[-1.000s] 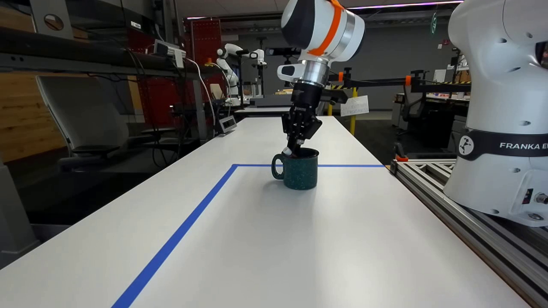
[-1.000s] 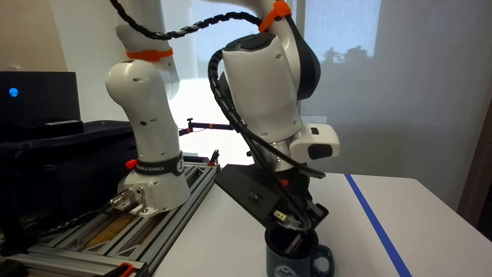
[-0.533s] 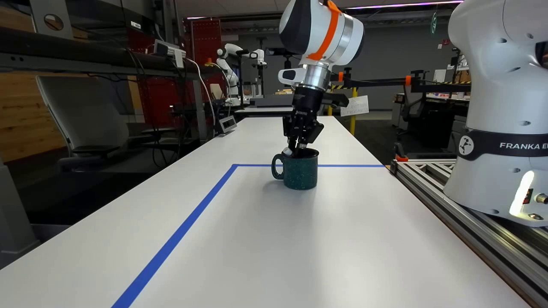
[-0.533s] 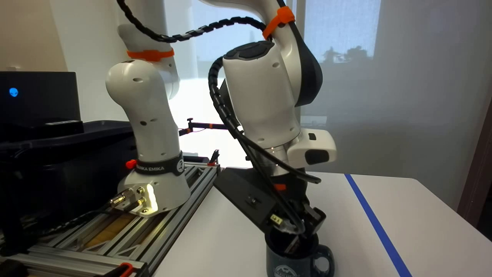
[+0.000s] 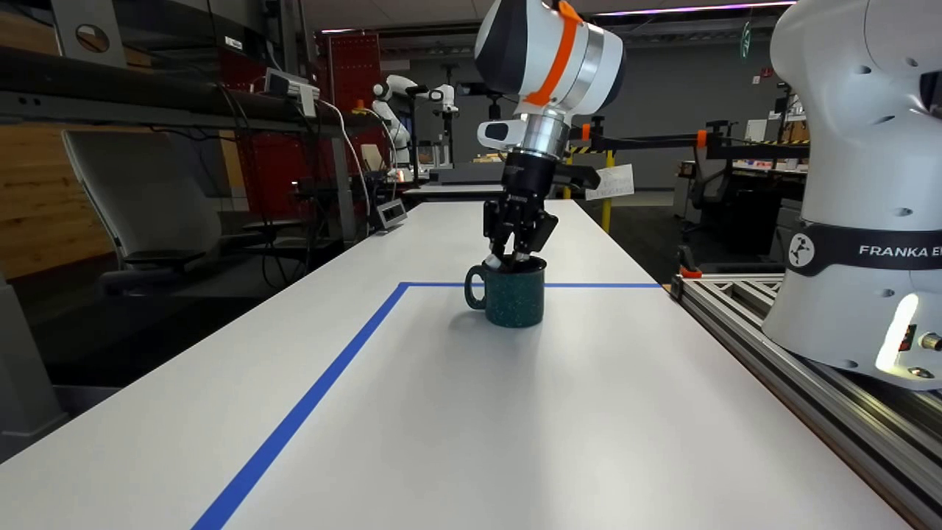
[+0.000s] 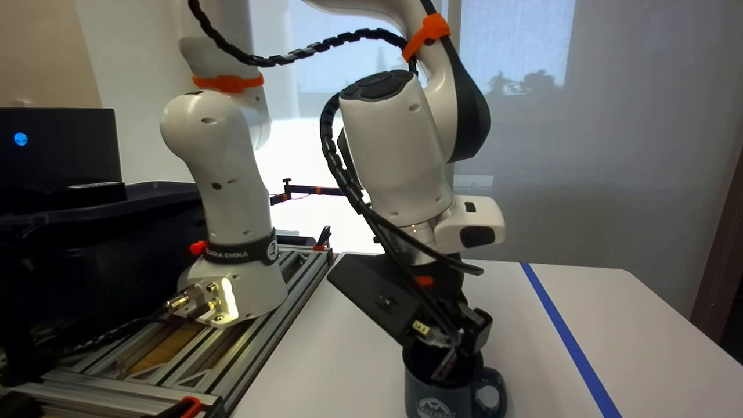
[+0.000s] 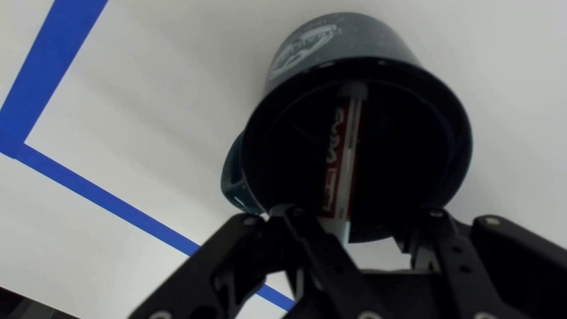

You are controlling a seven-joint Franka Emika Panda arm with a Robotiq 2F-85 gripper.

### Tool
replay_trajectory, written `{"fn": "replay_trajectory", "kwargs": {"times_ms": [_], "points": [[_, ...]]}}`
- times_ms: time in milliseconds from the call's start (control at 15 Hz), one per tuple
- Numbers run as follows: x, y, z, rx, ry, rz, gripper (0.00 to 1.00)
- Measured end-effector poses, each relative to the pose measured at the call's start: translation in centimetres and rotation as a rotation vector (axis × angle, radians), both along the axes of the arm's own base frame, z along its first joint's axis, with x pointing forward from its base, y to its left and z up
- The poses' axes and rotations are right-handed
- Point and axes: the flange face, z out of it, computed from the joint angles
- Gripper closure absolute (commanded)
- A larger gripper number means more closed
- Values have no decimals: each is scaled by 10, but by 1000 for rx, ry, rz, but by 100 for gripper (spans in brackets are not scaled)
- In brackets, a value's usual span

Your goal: Remove the marker from the cup

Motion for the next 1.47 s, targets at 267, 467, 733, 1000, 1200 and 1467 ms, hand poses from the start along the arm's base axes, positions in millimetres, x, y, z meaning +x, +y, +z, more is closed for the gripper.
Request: {"fn": "replay_trajectory", "kwargs": {"times_ms": [267, 467, 733, 1000, 1200, 1467], "points": [[0, 5, -2, 8, -5, -4, 99], [2, 5, -2, 8, -8, -7, 95], [4, 5, -1, 0, -1, 8, 95], [14, 6, 5, -30, 27, 51, 95], [22, 6, 13, -53, 47, 87, 95], [30, 8, 36, -73, 47, 129, 95]]}}
